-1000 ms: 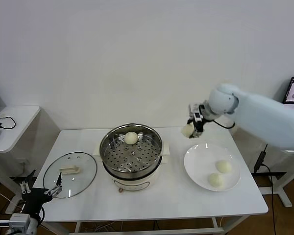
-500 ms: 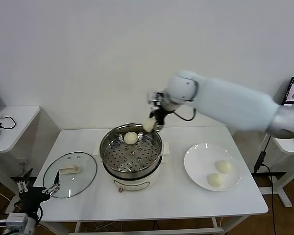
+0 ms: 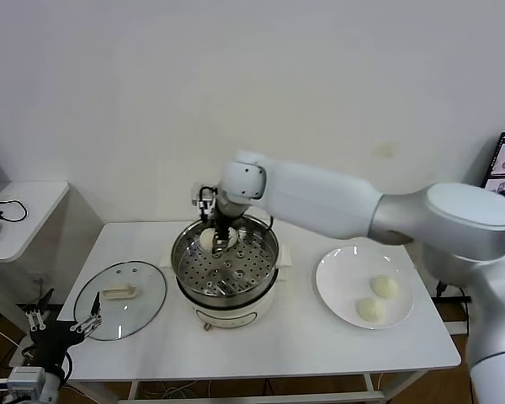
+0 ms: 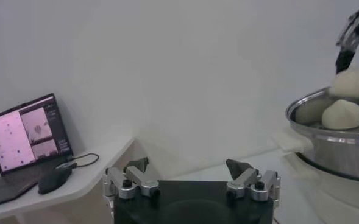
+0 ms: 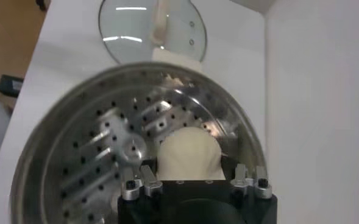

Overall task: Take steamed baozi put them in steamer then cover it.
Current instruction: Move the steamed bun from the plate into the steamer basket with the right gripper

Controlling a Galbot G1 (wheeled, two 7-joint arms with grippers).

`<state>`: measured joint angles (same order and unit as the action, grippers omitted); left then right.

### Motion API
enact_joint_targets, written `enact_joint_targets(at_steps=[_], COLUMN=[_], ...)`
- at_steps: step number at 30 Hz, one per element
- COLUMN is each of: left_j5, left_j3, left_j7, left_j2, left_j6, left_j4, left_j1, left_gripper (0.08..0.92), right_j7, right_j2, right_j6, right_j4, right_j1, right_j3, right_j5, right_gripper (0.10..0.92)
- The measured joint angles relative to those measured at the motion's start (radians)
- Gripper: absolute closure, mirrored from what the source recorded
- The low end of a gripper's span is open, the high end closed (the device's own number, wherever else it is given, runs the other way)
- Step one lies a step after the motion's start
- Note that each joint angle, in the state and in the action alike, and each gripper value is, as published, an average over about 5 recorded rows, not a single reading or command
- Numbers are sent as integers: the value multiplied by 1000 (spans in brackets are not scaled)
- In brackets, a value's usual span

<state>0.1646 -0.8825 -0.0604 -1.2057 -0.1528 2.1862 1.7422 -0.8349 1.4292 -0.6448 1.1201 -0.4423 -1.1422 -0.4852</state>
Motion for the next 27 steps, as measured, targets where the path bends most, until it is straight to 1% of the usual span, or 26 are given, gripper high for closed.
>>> enact_joint_targets(at_steps=[9, 17, 21, 25, 27], left_j5=[-1, -1, -1, -1, -2], left_j3=[2, 3, 7, 8, 7], left_j7=[1, 0, 1, 0, 1], left_j2=[-1, -1, -2, -4, -4], left_j6=[0, 0, 0, 1, 1], left_j4=[2, -2, -2, 3, 7], left_j1=[2, -2, -4, -2, -1], left_gripper=[177, 177, 177, 177, 177], right_j7=[9, 13, 18, 20, 20], right_j2=[81, 110, 118, 120, 117], right_j6=[-13, -20, -18, -18, -17], right_j4=[-87, -133, -149, -153, -151], right_j1=[59, 86, 99, 107, 107], right_j3=[14, 18, 24, 31, 35], right_j5=[28, 57, 65, 63, 60], right_gripper=[381, 368, 325, 245, 219])
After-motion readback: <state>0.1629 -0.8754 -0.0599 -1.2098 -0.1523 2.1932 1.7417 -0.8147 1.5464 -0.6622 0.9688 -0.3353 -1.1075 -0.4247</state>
